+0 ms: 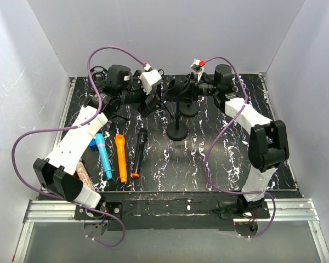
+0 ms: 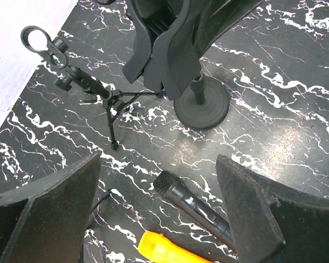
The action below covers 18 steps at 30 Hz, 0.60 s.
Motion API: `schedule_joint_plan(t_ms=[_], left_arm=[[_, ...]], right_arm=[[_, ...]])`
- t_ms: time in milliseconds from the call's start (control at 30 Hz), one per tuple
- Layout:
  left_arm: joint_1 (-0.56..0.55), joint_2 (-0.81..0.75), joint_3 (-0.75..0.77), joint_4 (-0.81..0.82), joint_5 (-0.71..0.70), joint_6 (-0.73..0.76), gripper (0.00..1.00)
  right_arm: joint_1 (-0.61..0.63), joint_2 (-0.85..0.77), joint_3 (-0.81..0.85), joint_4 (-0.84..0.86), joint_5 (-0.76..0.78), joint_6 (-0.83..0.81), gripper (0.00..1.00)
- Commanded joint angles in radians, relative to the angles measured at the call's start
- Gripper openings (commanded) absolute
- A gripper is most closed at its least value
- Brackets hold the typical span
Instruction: Remove the microphone from the stand
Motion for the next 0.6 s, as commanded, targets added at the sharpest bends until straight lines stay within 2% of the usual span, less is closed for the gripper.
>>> schedule_joint_plan(t_ms=[0,67,100,233,300,433,567], left_arm=[[-0.001,-0.062,-0.085,0.101,0.043,-0.012,0.84],[-0.001,-0.122,-0.223,0.253,0.041,-0.060,0.83],[-0.003,-0.137,-0.293,0.343,0.037,-0.096,0.81],[-0.035,-0.162,-0.493,0.611,0.056,-0.166,0.78],[-0.052,-0.130,-0.576,0.743,0.039,-0.190,0.78],[-0.095,-0.005,-0.615,0.950,-0.022,-0.274,0.77],[-0.139,0.115,-0.602,1.064,-0.142,-0.316,0.79]], right_arm=[[0.019,-0.014,0.043,0.011,0.025,0.002,0.19],[0.022,-0.029,0.048,-0.024,0.077,0.018,0.04],[0.022,-0.041,0.045,-0.033,0.122,0.046,0.01],[0.025,-0.098,0.039,-0.146,0.295,0.110,0.01],[0.025,-0.107,0.049,-0.208,0.324,0.124,0.01],[0.025,-0.109,0.075,-0.277,0.346,0.127,0.01],[0.025,-0.090,0.129,-0.349,0.389,0.112,0.01]])
